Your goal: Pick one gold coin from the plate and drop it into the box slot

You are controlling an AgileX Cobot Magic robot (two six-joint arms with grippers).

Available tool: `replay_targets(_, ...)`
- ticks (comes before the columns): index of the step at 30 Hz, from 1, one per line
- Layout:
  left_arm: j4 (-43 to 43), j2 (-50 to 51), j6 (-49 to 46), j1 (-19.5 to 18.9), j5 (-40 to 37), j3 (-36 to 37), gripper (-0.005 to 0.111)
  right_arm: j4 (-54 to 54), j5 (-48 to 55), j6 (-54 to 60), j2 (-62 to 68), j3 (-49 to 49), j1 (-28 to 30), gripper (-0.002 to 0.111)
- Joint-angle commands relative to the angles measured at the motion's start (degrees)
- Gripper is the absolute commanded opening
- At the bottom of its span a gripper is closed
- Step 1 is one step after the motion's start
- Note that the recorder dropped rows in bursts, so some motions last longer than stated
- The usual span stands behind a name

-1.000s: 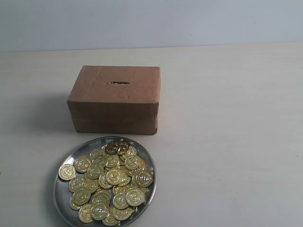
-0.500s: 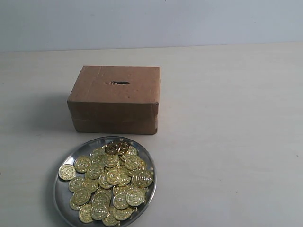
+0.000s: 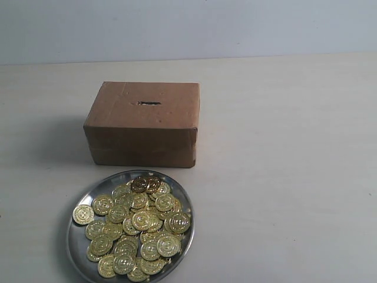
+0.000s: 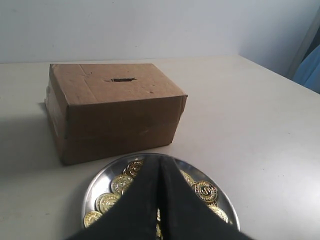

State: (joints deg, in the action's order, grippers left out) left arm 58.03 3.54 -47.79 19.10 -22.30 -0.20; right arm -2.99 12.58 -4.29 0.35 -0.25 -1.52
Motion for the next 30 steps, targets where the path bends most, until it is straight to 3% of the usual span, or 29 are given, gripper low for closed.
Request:
replay_targets(1, -0.27, -0.37, 0.07, -0.14, -0.05, 0.20, 0.000, -0.48, -1.89, -0.33, -0.35, 0.25, 0.20, 0.000)
replay_targets(7, -0.27, -0.37, 0.07, -0.14, -0.05, 0.20, 0.000, -0.59, 3.04, 1.61, -0.35, 0.25, 0.20, 0.000)
replay_targets(30, -0.27, -0.37, 0.07, -0.14, -0.05, 0.20, 0.000, -0.23, 3.25, 1.21, -0.35, 0.25, 0.20, 0.000)
